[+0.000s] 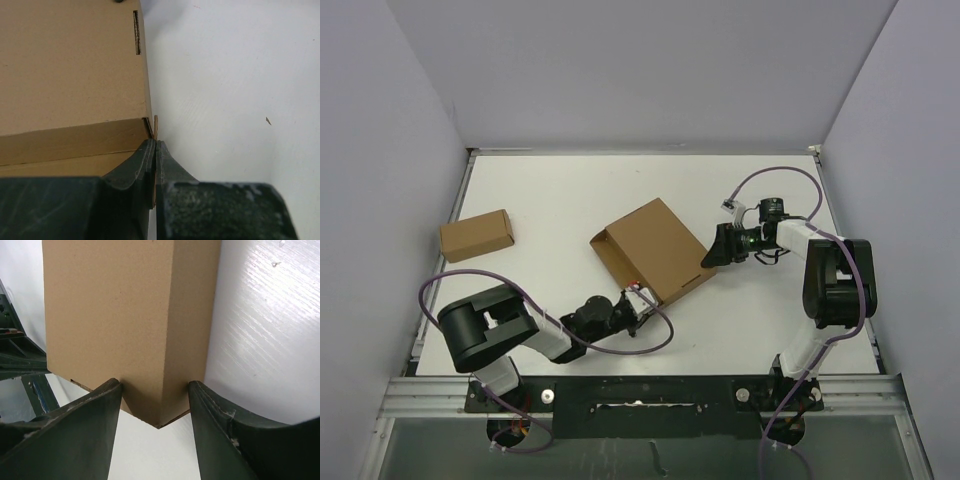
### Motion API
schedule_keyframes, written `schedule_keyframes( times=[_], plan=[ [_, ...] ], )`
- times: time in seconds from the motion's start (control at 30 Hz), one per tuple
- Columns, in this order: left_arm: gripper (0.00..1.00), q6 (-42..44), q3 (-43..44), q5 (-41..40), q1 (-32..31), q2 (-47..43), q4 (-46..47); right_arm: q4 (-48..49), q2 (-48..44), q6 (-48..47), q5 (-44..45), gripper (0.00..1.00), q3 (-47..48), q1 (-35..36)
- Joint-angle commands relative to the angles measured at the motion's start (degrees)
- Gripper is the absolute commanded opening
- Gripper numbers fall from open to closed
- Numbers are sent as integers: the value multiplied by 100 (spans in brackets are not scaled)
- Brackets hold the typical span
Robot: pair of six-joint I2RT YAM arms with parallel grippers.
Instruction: Fold the paper box
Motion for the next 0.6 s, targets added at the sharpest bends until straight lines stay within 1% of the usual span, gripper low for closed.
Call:
schedule_keyframes(
  times=[0.0,0.57],
  plan=[
    [0,-353,-94,120,87,97,387,75,115,-176,633,54,149,-56],
    [0,-706,-300,248,226,326,871,18,186,-197,767,53,192,-43]
  ],
)
